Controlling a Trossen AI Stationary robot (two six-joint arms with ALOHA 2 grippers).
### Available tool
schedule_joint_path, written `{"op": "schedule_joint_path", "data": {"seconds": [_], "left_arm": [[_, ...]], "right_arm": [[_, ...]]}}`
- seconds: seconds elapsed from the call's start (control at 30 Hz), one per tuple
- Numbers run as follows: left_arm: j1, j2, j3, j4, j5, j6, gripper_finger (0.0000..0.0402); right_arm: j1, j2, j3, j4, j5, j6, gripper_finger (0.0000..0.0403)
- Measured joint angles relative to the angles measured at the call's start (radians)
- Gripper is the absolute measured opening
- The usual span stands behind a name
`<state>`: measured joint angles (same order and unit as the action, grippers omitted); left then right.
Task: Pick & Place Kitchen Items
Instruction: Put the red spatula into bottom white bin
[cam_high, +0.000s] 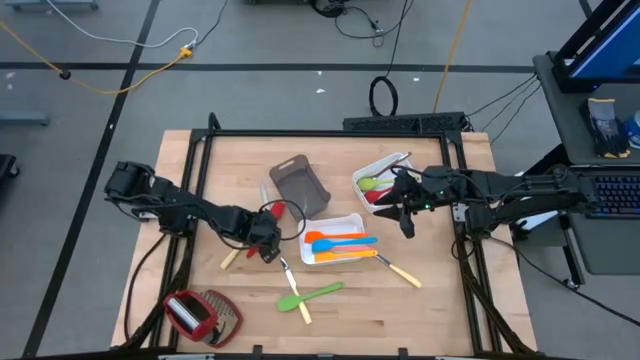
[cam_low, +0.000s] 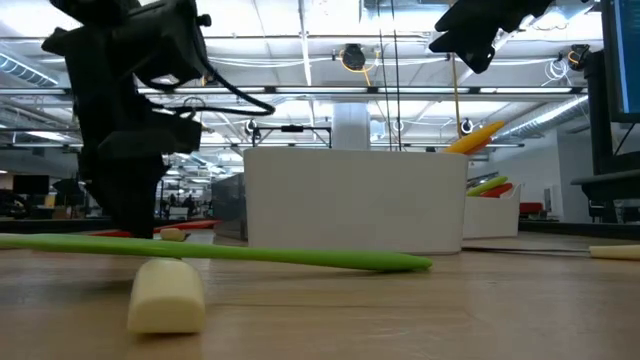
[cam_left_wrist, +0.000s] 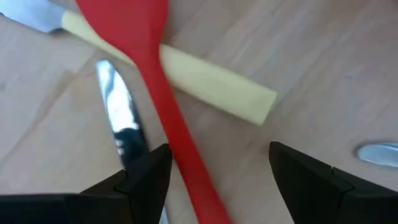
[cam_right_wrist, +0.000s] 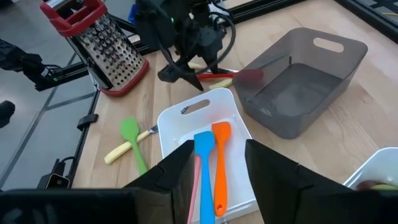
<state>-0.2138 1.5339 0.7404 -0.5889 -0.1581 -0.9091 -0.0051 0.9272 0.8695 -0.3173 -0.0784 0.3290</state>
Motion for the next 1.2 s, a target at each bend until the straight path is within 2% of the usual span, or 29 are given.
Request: {"op": "schedule_joint_path", "data": {"seconds": [0.1, 0.23, 0.67, 0.8, 1.0, 1.2], "left_arm": [[0.0, 0.023, 0.002, 0.007, 0.013, 0.012, 0.0267], [0.0, 0.035, 0.006, 0.017, 0.017, 0.017, 0.023], [-0.001, 0.03, 0.004, 0.015, -0.008, -0.004, 0.0021], [0.0, 0.003, 0.0, 0.005, -0.006, -0.017, 0.0019], [0.0, -0.101, 0.007, -0.072, -0.007, -0.071, 0.0024], [-0.004, -0.21, 0.078, -0.152, -0.035, -0.123, 0.0011]], "right_arm": [[0.0, 0.0, 0.0, 0.002, 0.0, 0.009, 0.0134], [0.0, 0.0, 0.0, 0.002, 0.0, 0.024, 0.0134], [0.0, 0.0, 0.0, 0.002, 0.003, 0.026, 0.0134], [0.0, 0.0, 0.0, 0.002, 0.003, 0.026, 0.0134], [0.0, 0.0, 0.0, 0.002, 0.003, 0.026, 0.0134], [0.0, 0.0, 0.0, 0.003, 0.003, 0.026, 0.0134]]}}
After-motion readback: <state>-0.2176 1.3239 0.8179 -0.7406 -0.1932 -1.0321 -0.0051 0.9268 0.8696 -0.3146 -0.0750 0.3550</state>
